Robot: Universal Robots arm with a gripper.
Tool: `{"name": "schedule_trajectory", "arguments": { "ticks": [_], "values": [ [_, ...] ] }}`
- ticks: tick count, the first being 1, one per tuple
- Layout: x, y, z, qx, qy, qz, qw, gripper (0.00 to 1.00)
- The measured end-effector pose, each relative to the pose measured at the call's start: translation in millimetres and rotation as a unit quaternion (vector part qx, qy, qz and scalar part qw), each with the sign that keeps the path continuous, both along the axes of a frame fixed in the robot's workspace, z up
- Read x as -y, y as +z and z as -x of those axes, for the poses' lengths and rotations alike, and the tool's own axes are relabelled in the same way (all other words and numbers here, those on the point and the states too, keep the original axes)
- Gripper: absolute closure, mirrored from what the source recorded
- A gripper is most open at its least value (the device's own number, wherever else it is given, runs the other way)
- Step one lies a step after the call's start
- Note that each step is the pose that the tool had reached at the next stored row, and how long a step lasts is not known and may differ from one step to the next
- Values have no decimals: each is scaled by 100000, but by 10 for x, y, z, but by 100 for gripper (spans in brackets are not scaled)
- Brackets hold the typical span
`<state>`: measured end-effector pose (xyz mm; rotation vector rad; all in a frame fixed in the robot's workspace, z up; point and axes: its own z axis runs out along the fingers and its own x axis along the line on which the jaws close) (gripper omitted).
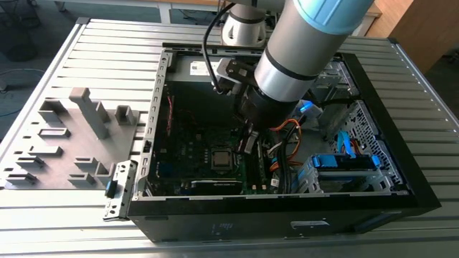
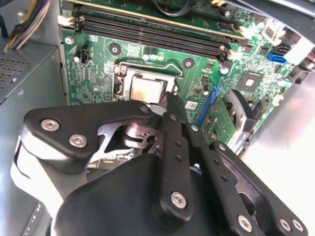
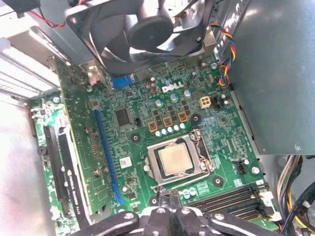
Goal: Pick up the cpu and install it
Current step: 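Install the first cpu locking lever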
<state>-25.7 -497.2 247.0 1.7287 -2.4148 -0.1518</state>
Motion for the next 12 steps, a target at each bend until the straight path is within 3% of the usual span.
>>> {"name": "schedule_trajectory", "arguments": {
  "ticks": [1, 5, 8, 12],
  "values": [
    [0, 0, 8, 121, -6, -7, 100000, 89],
    [0, 0, 47, 1073, 122, 2, 99994, 89],
    [1, 0, 63, 1536, 378, 9, 99987, 89],
    [0, 0, 73, 1731, 481, 4, 99984, 89]
  ]
}}
